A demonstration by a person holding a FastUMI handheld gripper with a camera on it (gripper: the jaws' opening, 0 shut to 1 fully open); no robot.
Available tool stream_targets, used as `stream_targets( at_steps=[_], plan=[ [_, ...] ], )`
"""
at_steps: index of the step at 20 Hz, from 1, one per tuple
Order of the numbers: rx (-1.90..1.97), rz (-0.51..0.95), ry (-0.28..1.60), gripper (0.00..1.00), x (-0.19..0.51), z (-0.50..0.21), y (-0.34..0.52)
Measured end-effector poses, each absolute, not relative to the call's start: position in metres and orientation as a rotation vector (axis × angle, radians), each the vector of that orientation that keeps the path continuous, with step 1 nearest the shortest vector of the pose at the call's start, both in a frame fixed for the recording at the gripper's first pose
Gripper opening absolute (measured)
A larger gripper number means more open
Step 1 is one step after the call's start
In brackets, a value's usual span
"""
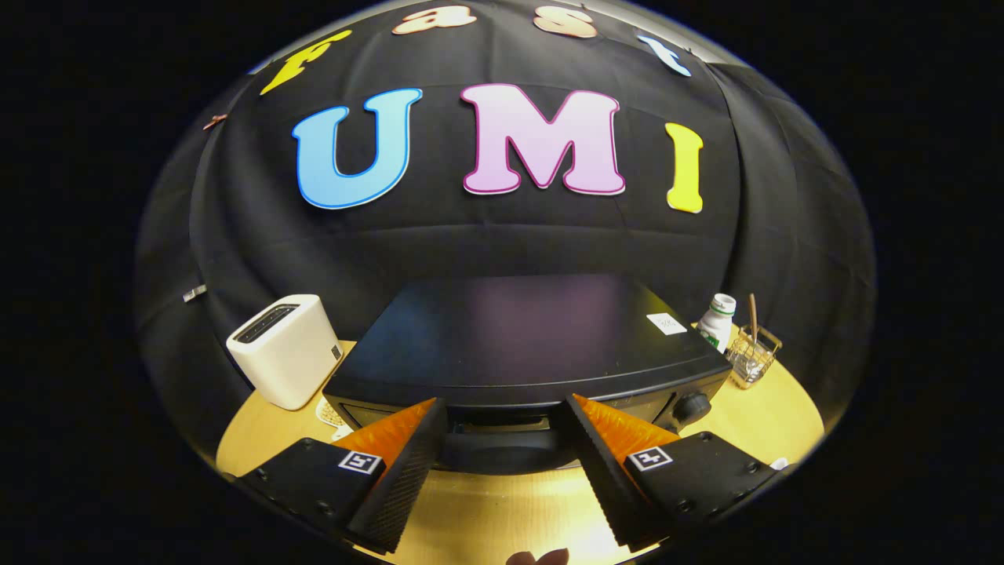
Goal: Open the toaster oven, put the food inside, and close the toaster oven door.
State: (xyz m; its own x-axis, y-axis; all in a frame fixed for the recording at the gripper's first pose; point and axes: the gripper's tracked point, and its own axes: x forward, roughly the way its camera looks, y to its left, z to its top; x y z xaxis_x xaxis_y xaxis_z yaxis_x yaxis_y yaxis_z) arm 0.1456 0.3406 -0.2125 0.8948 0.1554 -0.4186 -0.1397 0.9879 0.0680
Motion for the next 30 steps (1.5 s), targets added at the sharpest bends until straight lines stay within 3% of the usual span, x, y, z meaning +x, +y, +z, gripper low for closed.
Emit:
stream_targets(
  at_steps=[10, 17, 22, 30],
  plan=[
    [0.023, 0.181, 0.462, 0.99, 0.092, -0.227, 0.331],
    [-0.022, 0.168, 0.609, 0.99, 0.018, -0.292, 0.317],
    [-0.006, 0.157, 0.673, 0.99, 0.004, -0.321, 0.309],
    [0.038, 0.280, 0.736, 0.99, -0.010, -0.313, 0.308]
  ],
)
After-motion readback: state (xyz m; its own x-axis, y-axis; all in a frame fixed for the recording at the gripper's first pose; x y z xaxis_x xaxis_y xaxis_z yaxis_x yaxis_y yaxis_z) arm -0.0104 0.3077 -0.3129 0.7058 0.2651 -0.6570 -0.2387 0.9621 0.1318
